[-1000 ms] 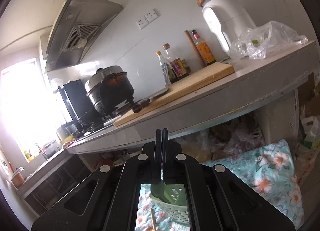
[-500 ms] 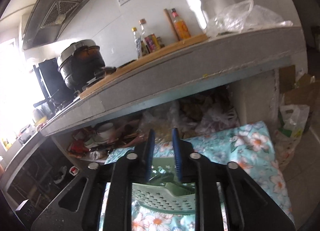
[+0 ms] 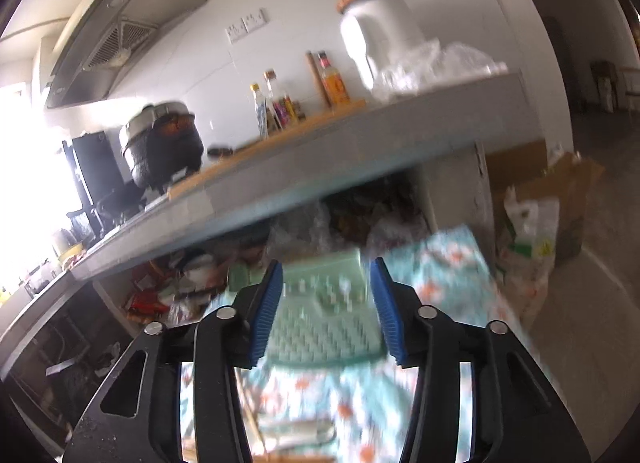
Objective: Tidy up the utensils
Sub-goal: 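Reach the left gripper to the cream plastic rice paddle and grasp it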
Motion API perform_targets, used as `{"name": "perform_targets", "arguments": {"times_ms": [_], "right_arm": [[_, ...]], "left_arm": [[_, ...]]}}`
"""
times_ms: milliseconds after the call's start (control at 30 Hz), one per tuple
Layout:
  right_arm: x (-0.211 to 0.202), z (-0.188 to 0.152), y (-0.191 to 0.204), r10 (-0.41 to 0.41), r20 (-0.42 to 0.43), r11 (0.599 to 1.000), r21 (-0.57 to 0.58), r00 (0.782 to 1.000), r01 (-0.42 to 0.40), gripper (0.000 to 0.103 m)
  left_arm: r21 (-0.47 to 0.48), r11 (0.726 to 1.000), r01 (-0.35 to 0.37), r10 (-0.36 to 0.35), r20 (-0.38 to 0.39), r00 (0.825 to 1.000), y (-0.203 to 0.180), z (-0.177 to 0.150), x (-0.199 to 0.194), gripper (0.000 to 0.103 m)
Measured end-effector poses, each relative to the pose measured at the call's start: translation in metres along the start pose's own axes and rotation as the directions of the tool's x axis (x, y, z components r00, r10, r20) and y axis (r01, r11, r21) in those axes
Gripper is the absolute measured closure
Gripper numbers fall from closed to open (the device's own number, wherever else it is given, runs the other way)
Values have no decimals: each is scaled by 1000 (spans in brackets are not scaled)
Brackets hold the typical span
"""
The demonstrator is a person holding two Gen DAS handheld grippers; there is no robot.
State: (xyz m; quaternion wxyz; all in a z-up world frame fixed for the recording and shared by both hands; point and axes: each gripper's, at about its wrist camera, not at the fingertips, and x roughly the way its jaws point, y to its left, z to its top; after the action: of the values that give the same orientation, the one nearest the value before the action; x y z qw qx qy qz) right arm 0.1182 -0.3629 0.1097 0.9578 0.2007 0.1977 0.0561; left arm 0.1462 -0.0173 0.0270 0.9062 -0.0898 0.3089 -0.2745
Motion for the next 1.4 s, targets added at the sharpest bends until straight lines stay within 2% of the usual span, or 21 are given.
{"name": "perform_targets", "arguments": {"times_ms": [167,400,533,733,1000,1167,1400], "right_arm": [[1,-58,10,-21,-142,999,27,990,25,51],[10,-126,13,-13,-306,993,110,952,50,50],[11,-140,13,-17,-348,992,111,937,59,48],[7,-147,13,-22,-366,991,112,930,67,45],[1,-152,4,-20,-373,987,140,928,78,45],[2,-154,3,-21,-385,987,140,923,81,45],[6,-156,6,-15,-398,988,137,917,76,45]], "left_arm": [[3,1000,-15,15,-23,1000,1,0,6,6],[32,996,-81,83,-69,994,-2,-4,15,6],[30,994,-104,106,-86,991,0,-9,17,6],[33,991,-131,134,-122,983,3,-17,23,6],[60,997,-41,52,-198,979,-7,-28,34,35],[10,1000,-29,31,-252,967,-2,-36,47,56],[-79,996,-36,12,-287,958,13,-37,62,74]]}}
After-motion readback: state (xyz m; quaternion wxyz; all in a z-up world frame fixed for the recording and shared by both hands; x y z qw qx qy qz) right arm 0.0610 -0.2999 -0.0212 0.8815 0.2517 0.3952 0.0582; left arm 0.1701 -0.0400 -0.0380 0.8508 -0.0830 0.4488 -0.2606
